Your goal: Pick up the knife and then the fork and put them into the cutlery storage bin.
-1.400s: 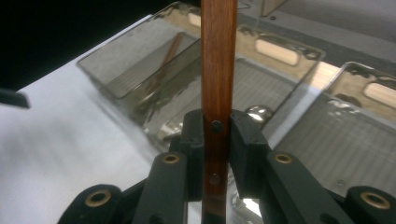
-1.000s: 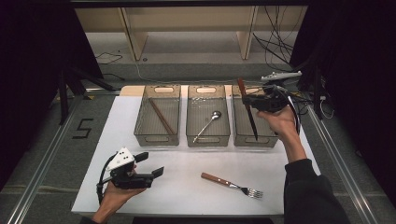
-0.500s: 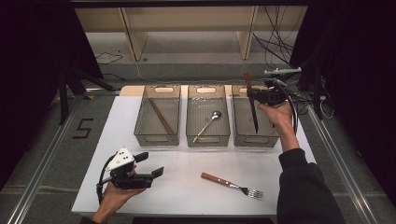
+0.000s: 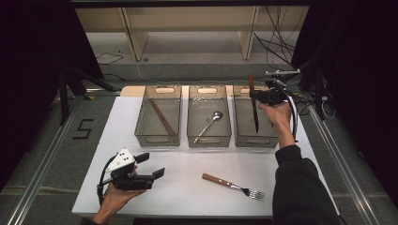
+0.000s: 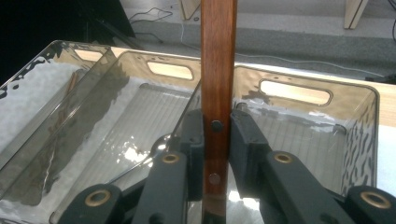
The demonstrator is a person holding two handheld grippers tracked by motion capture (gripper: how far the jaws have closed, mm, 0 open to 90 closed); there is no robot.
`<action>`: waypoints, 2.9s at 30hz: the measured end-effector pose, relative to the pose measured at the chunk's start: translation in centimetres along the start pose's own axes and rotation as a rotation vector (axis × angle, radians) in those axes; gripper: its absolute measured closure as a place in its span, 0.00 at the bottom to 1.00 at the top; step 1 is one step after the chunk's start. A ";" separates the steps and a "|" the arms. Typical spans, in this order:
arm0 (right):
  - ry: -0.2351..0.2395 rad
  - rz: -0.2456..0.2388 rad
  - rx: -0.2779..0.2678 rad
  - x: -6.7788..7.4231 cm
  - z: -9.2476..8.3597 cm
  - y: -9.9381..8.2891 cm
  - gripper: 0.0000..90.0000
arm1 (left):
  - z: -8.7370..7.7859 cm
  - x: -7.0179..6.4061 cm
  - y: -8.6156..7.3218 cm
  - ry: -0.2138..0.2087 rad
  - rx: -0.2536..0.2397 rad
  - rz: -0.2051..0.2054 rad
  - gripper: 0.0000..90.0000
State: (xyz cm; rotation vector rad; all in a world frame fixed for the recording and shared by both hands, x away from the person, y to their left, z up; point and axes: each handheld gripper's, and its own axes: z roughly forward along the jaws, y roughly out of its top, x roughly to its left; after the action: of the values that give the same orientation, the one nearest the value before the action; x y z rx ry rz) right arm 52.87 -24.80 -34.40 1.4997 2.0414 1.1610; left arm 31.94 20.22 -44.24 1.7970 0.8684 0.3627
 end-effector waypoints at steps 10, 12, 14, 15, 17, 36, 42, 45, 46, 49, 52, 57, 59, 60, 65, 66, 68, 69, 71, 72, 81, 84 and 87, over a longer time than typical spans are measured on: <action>-0.007 0.027 0.042 -0.4 1.5 -1.3 0.86 | 0.0 0.0 0.0 0.000 -0.001 -0.003 0.17; -0.006 0.037 0.047 -0.5 1.7 -1.6 0.86 | 0.0 0.0 0.0 0.000 0.000 -0.003 0.17; -0.008 0.037 0.052 -0.5 1.9 -1.8 0.86 | 0.1 -0.1 0.0 -0.001 0.001 -0.004 0.17; -0.007 0.041 0.056 -0.6 2.0 -1.9 0.86 | 0.1 -0.1 0.0 -0.001 0.002 0.000 0.17; -0.007 0.046 0.061 -0.6 2.1 -2.1 0.86 | 0.1 -0.1 0.0 -0.003 0.003 -0.004 0.17; 0.000 0.073 0.071 -0.8 2.1 -3.0 0.71 | 0.1 -0.1 0.0 -0.003 0.007 -0.001 0.17; 0.040 0.037 0.059 -0.1 1.0 -2.9 0.66 | 0.1 -0.1 -0.1 -0.003 0.009 0.000 0.17; 0.061 0.019 0.050 0.3 0.5 -2.8 0.62 | 0.1 -0.1 -0.1 -0.002 0.008 0.000 0.17; 0.069 0.012 0.047 0.4 0.3 -2.8 0.61 | 0.1 -0.1 -0.1 -0.002 0.008 0.001 0.17; 0.090 -0.013 0.043 1.0 -0.3 -2.7 0.55 | 0.1 -0.1 -0.1 -0.001 0.010 0.001 0.17; 0.108 -0.050 0.052 1.8 -0.8 -2.8 0.47 | 0.1 -0.1 -0.1 -0.001 0.008 0.000 0.17; 0.146 -0.105 0.054 3.2 -1.9 -3.0 0.40 | 0.1 0.0 -0.1 0.003 0.005 0.001 0.17; 0.160 -0.130 0.054 3.8 -2.4 -3.2 0.39 | 0.1 0.0 -0.1 0.003 0.005 0.002 0.17; 0.171 -0.143 0.054 4.2 -2.7 -3.4 0.38 | 0.1 0.0 -0.1 0.003 0.005 0.002 0.17; 0.216 -0.211 0.063 6.0 -3.9 -4.3 0.35 | 0.1 0.0 -0.1 0.003 0.007 0.003 0.17; 0.220 -0.225 0.069 6.4 -4.1 -4.5 0.35 | 0.1 0.0 -0.1 0.003 0.005 0.001 0.17; 0.234 -0.253 0.079 7.0 -4.3 -5.0 0.34 | 0.1 0.0 -0.1 0.003 0.004 0.003 0.17; 0.240 -0.263 0.083 7.3 -4.5 -5.2 0.34 | 0.1 0.0 -0.1 0.003 0.004 0.002 0.17; 0.244 -0.283 0.091 7.8 -4.6 -5.7 0.33 | 0.1 0.0 -0.1 0.004 0.003 0.001 0.17; 0.252 -0.290 0.099 8.1 -4.7 -6.0 0.33 | 0.1 0.0 -0.1 0.005 0.001 0.000 0.17; 0.303 -0.338 0.170 9.6 -4.6 -8.8 0.33 | 0.1 -0.1 -0.1 0.002 0.006 0.000 0.17; 0.316 -0.349 0.193 9.9 -4.4 -9.8 0.33 | 0.1 0.0 -0.1 0.004 0.003 -0.002 0.17; 0.328 -0.357 0.210 10.2 -4.3 -10.6 0.32 | 0.1 -0.1 -0.1 0.004 0.006 0.001 0.17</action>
State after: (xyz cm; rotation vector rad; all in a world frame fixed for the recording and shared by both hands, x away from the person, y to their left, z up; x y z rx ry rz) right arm 39.49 -18.37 -38.18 1.0103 2.5885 1.1303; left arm 31.91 20.15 -44.31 1.8031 0.8721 0.3647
